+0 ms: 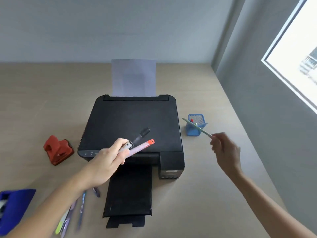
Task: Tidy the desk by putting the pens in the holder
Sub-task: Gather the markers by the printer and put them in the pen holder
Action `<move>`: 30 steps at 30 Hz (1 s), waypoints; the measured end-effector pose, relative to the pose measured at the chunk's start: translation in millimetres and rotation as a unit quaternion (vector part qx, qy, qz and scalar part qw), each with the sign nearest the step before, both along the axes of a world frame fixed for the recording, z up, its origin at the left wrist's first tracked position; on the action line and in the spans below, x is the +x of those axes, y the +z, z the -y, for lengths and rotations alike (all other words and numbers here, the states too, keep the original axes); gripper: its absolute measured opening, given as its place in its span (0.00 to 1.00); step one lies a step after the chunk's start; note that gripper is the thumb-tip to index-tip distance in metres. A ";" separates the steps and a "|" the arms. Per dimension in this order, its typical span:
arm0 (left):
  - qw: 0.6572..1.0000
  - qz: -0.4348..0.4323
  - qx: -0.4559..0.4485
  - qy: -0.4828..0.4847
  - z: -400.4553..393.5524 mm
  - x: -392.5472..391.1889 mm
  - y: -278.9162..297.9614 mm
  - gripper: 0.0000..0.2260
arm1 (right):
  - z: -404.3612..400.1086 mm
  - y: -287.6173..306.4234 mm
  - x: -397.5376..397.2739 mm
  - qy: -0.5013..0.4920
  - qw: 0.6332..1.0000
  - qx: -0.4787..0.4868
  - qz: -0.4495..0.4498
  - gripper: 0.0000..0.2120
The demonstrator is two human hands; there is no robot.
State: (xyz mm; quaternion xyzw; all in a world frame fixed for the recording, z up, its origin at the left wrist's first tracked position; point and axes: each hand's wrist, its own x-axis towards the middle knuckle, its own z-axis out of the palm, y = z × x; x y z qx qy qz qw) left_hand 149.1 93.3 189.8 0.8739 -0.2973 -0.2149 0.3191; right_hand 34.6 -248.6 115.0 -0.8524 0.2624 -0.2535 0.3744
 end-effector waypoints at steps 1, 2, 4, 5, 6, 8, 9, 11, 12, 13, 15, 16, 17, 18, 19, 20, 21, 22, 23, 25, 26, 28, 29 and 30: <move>1.000 -0.003 -0.010 -0.002 27.0 8.6 3.9 0.05 | 17.8 -0.4 3.6 -0.023 1.000 0.010 -0.004 0.07; 1.000 -0.009 -0.020 -0.003 54.2 16.9 6.1 0.06 | 33.6 -1.9 8.0 -0.040 0.999 0.017 -0.009 0.07; 1.000 -0.006 -0.017 -0.006 113.1 34.7 3.1 0.08 | 62.0 -5.2 19.3 -0.055 0.998 0.018 -0.019 0.07; 1.000 0.000 -0.011 -0.013 144.5 43.4 -0.2 0.08 | 74.2 -6.4 25.9 -0.056 0.998 0.015 -0.022 0.06; 1.000 0.008 -0.003 -0.020 174.6 53.0 -6.7 0.09 | 84.2 -7.2 33.0 -0.054 0.998 0.013 -0.021 0.06; 0.999 0.025 0.023 -0.028 234.8 70.3 -19.9 0.09 | 104.9 -10.6 50.9 -0.044 0.999 0.003 -0.013 0.06; 0.998 0.030 0.039 -0.026 260.0 78.1 -25.9 0.10 | 112.8 -13.1 61.0 -0.035 0.999 -0.007 -0.011 0.06; 0.996 0.024 0.077 -0.025 303.0 90.2 -35.9 0.11 | 126.7 -21.0 83.2 -0.007 1.000 -0.023 -0.017 0.05; 0.995 0.016 0.092 -0.024 320.3 94.8 -41.4 0.13 | 131.8 -26.2 93.3 0.012 0.999 -0.030 -0.029 0.04; 0.994 0.002 0.111 -0.023 334.6 99.4 -48.7 0.16 | 135.6 -32.1 102.9 0.030 0.998 -0.037 -0.051 0.04; 0.990 -0.024 0.140 -0.008 355.4 106.7 -62.4 0.14 | 138.1 -43.9 117.8 0.066 0.991 -0.052 -0.101 0.06; 0.988 -0.028 0.153 -0.001 363.8 111.0 -71.0 0.10 | 138.8 -49.6 123.4 0.085 0.987 -0.062 -0.119 0.06; 0.985 -0.031 0.171 -0.006 370.3 114.0 -77.4 0.08 | 138.9 -54.7 127.7 0.105 0.983 -0.070 -0.134 0.07; 0.981 -0.025 0.190 -0.027 373.7 116.2 -84.0 0.08 | 137.8 -58.4 129.8 0.127 0.977 -0.078 -0.152 0.06; 0.977 -0.015 0.209 -0.049 374.8 116.1 -87.3 0.08 | 137.2 -61.7 131.1 0.146 0.970 -0.090 -0.174 0.06; 0.973 -0.005 0.221 -0.060 375.6 116.8 -90.7 0.06 | 137.7 -64.2 132.5 0.156 0.963 -0.100 -0.195 0.07; 0.970 0.004 0.233 -0.067 375.5 116.7 -93.0 0.07 | 137.9 -65.9 133.4 0.157 0.959 -0.105 -0.211 0.08; 0.968 0.022 0.238 -0.072 375.0 117.1 -95.2 0.09 | 137.4 -65.4 133.7 0.148 0.960 -0.100 -0.217 0.09; 0.968 0.036 0.238 -0.075 372.3 115.7 -93.6 0.12 | 136.2 -64.0 133.4 0.136 0.962 -0.094 -0.217 0.09; 0.970 0.063 0.225 -0.064 361.5 113.0 -83.3 0.14 | 130.7 -57.5 131.3 0.111 0.968 -0.092 -0.204 0.12; 0.971 0.084 0.214 -0.057 354.2 112.2 -76.3 0.15 | 127.6 -52.6 129.6 0.101 0.972 -0.094 -0.191 0.14; 0.976 0.118 0.174 -0.049 328.2 107.0 -51.7 0.18 | 116.0 -37.5 126.8 0.089 0.979 -0.099 -0.153 0.16; 0.982 0.119 0.142 -0.048 311.5 103.6 -38.1 0.19 | 107.6 -27.3 125.5 0.086 0.982 -0.104 -0.131 0.16; 0.986 0.116 0.106 -0.050 290.3 100.6 -25.2 0.20 | 96.6 -17.1 124.9 0.090 0.984 -0.111 -0.106 0.15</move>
